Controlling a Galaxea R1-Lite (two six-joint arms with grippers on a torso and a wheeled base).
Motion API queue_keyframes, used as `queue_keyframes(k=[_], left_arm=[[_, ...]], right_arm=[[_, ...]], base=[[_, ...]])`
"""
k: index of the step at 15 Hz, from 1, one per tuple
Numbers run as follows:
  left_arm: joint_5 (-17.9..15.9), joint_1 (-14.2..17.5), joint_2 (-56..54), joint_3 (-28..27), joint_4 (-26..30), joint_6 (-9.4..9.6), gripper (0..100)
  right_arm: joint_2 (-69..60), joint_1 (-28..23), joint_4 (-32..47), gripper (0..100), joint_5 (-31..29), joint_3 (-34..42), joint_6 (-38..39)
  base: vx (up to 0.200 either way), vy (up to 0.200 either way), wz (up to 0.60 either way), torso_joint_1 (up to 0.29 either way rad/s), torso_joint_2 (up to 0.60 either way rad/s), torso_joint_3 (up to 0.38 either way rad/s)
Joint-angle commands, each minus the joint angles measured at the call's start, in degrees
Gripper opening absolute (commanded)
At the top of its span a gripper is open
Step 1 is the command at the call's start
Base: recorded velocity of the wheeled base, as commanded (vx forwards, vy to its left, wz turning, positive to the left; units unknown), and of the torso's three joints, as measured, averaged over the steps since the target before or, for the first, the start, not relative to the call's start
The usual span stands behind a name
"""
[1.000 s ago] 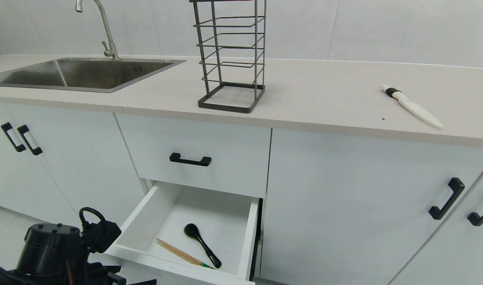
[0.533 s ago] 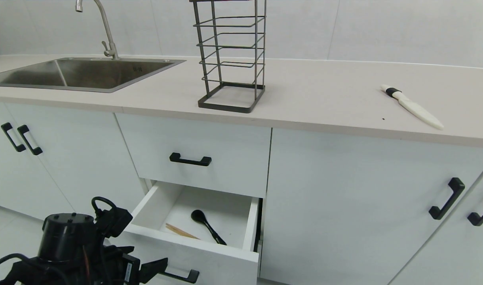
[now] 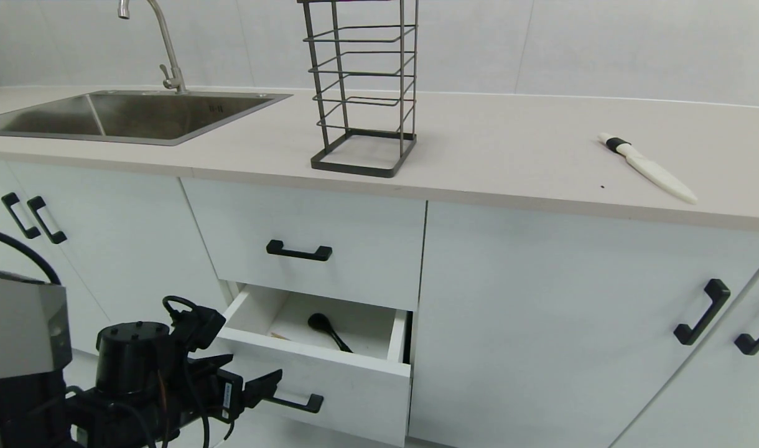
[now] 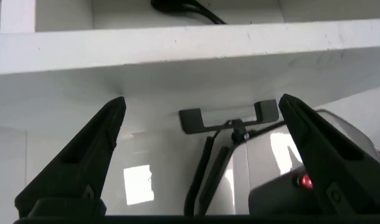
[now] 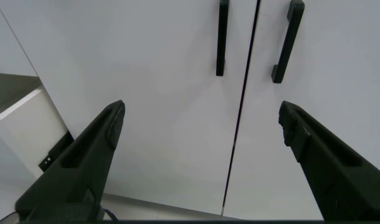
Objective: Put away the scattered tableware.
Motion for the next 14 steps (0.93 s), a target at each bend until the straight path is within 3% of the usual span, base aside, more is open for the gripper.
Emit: queue_keyframes(k=[1,8,14], left_arm=[[0.0,0.0,3.8,-2.4,-1.0,-0.19,100],[-0.2,0.4,7.6,-10.5,-1.6,-0.28,100],[-0.2,0.4,9.7,-14.0,-2.7,-0.37,100]], right_arm=[[0.1,0.0,0.0,100,0.0,0.0,0.0],[0.1,0.0,0.0,100,0.0,0.0,0.0],[0.1,0.0,0.0,100,0.0,0.0,0.0]], base=[[0.000,0.000,0.00,0.000,0.00,0.000],[0.000,0.000,0.00,0.000,0.00,0.000],[0.000,0.000,0.00,0.000,0.00,0.000]])
